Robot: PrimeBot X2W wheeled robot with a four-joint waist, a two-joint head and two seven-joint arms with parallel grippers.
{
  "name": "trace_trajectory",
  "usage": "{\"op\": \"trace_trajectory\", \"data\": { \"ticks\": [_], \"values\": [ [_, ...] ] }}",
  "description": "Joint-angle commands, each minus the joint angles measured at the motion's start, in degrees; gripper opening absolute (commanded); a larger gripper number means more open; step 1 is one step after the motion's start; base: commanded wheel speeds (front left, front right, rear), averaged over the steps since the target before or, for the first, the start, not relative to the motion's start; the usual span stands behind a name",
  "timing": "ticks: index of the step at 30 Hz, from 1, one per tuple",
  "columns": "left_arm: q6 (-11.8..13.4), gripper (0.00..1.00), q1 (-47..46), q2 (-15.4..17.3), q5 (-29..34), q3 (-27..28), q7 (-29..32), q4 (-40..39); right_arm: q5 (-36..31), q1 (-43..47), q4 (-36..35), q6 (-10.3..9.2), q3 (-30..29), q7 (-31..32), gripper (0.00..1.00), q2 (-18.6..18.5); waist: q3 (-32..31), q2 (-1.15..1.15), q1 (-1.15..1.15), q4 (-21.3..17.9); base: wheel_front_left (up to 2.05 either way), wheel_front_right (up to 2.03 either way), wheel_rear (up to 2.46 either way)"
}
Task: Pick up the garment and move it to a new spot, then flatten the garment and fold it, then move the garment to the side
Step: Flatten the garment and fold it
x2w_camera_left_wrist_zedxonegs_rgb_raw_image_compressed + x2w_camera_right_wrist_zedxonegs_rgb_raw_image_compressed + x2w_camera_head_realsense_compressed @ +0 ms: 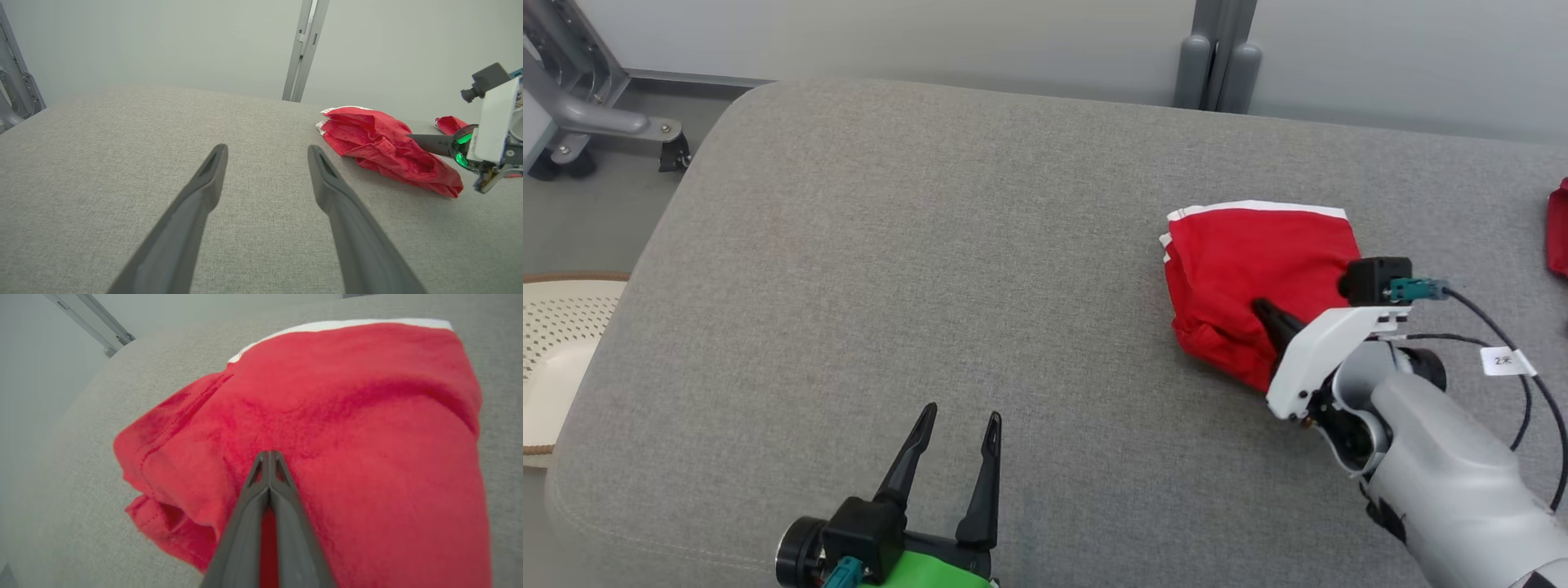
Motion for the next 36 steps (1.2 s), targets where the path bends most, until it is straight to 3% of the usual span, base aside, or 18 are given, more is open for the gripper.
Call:
{"op": "trace_trajectory", "data": {
  "ticks": [1,10,14,15,16,22,26,31,36],
  "values": [
    [-0.3,1.0,-1.0,0.2,-0.4,0.1,-0.2,0.1,0.6,1.4,-1.6,0.01,0.9,0.6,0.0,0.4,0.2,0.0,0.0,0.4,0.0,0.0,0.0],
    [-0.3,1.0,-0.6,0.2,-0.3,0.0,-0.2,0.4,2.8,6.1,-10.8,0.01,9.0,3.8,0.0,3.2,-1.0,0.0,0.0,0.8,0.0,0.0,0.0],
    [0.2,1.0,0.5,0.2,0.3,0.7,-0.2,0.4,2.7,7.7,-13.7,0.01,11.3,0.5,0.0,2.5,-2.7,0.0,0.0,0.5,0.0,0.0,0.0],
    [0.5,1.0,0.9,0.2,0.5,1.3,-0.2,0.2,1.7,8.4,-13.7,0.01,11.7,-1.1,0.74,2.0,-3.5,0.0,0.0,0.3,0.0,0.0,0.0],
    [0.8,1.0,1.3,0.2,0.5,1.8,-0.2,0.1,0.8,8.7,-13.5,0.01,11.9,-2.4,1.0,1.6,-4.0,0.0,0.0,0.1,0.0,0.0,0.0],
    [2.3,1.0,3.8,0.2,0.5,5.4,-0.2,-0.7,-4.7,11.3,-8.2,0.01,9.6,-11.9,1.0,0.8,-6.8,0.0,0.0,-2.2,0.0,0.0,0.0],
    [2.1,1.0,5.0,0.2,0.2,7.9,-0.2,-1.4,-10.9,12.9,-6.5,0.01,5.6,-14.4,1.0,0.8,-7.2,0.0,0.0,-4.3,0.0,0.0,0.0],
    [1.1,1.0,5.7,0.2,0.6,11.9,-0.2,-4.1,-22.1,18.2,-14.1,0.01,-6.5,-14.4,1.0,1.5,-6.7,0.0,0.0,-8.0,0.0,0.0,0.0],
    [-1.4,1.0,6.5,0.2,1.7,13.6,-0.2,-5.7,-31.6,24.8,-24.7,0.0,-16.2,-14.5,1.0,3.5,-6.4,0.0,0.0,-11.5,0.0,0.0,0.0]
  ]
}}
